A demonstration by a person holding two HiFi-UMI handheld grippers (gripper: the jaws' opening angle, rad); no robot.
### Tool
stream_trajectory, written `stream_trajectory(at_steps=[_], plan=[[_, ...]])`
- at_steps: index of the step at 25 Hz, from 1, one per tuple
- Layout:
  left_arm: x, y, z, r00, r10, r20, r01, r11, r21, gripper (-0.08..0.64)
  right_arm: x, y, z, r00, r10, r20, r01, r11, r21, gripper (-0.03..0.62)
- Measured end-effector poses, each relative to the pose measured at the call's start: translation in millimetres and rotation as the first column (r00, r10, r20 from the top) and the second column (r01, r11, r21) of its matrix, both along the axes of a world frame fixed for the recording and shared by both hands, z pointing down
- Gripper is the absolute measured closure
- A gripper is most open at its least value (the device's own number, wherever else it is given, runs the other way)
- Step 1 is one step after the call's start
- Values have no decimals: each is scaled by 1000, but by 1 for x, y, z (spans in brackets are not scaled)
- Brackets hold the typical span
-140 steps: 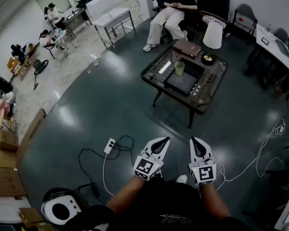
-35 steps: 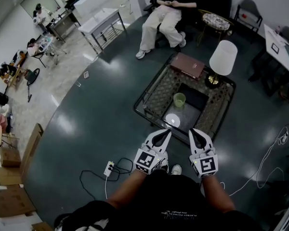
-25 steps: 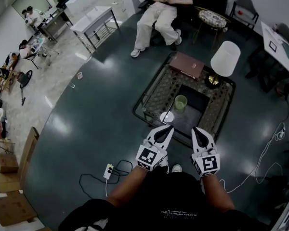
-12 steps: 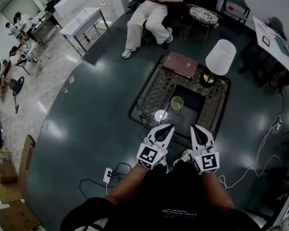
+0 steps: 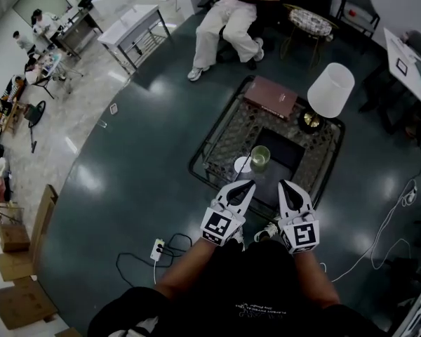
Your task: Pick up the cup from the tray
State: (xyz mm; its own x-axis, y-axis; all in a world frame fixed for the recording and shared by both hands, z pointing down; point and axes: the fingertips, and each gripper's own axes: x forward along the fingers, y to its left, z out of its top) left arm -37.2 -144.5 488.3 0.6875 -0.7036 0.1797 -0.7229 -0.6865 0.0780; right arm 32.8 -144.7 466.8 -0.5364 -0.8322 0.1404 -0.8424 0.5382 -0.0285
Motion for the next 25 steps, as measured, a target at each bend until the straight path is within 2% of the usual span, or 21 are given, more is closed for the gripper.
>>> stream_trajectory(at_steps=[6,11,17,21,25], plan=[[7,-17,10,998,-44,40,45,999,-28,549,9,-21,1,999,-49,18,49,999,-3,594],[17,-37,13,993,-119,23,121,991,-57,549,19,-30,7,994,-102,37,102,995,-13,594],[21,-59,14,979,-203,33,204,978,-41,549,24,-45,12,984,-164,75,163,987,14,594],[13,-62,31,973,-217,82,222,974,-46,549,19,-52,21,981,-184,65,185,983,-14,594],[2,-68,46,971,-205,123,214,974,-69,549,20,-66,24,987,-155,53,157,987,-42,594]])
